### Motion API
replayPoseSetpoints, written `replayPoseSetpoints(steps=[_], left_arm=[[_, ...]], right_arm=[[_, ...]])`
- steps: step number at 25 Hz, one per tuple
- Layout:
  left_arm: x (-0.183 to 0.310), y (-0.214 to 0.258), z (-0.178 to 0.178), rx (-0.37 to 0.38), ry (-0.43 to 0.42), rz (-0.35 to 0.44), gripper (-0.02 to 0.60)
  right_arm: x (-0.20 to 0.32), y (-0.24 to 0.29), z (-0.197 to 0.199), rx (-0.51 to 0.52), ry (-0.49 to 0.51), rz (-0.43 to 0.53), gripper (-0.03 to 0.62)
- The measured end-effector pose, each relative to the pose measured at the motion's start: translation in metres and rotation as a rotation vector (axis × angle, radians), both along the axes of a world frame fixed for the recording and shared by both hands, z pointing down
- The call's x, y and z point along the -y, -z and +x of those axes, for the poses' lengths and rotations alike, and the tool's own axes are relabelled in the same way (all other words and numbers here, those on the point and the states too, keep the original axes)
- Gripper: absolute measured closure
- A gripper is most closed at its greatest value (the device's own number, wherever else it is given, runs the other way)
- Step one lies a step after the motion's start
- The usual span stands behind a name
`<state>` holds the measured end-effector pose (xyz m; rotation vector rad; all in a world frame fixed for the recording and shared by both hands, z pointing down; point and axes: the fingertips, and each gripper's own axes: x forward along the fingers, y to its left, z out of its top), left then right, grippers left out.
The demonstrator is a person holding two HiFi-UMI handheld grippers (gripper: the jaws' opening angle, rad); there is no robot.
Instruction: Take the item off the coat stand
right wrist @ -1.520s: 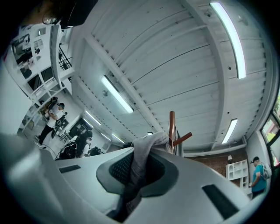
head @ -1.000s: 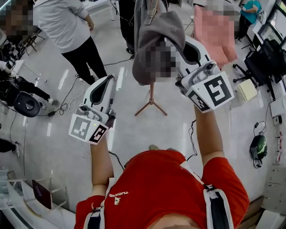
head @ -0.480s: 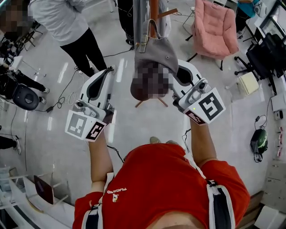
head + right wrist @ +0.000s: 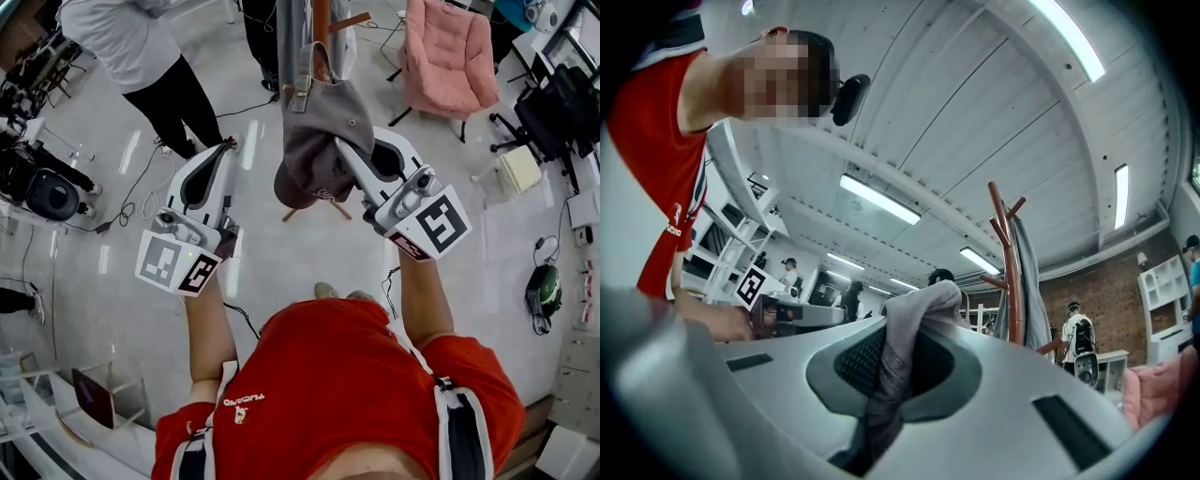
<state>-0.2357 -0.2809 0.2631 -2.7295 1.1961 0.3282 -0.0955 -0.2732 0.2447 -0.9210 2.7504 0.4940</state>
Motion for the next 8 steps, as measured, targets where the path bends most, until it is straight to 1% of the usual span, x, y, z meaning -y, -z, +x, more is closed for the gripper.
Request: replayPoseSetpoints(steps=[5,8], left_arm=[[-0.0009,-0.0018,-0.0002,-0.003,-0.008,-0.007,0.572],[-0.002,-0.0022,0.0018,-0.003,-0.012,-0.01,0.572]], right_arm=[[-0.0027,-0.0015,0.0024,-0.001,-0.013,-0.01,0.56],[-0.0041,-0.0073,0.0042,-0.017,-0.019,-0.037,0.56]])
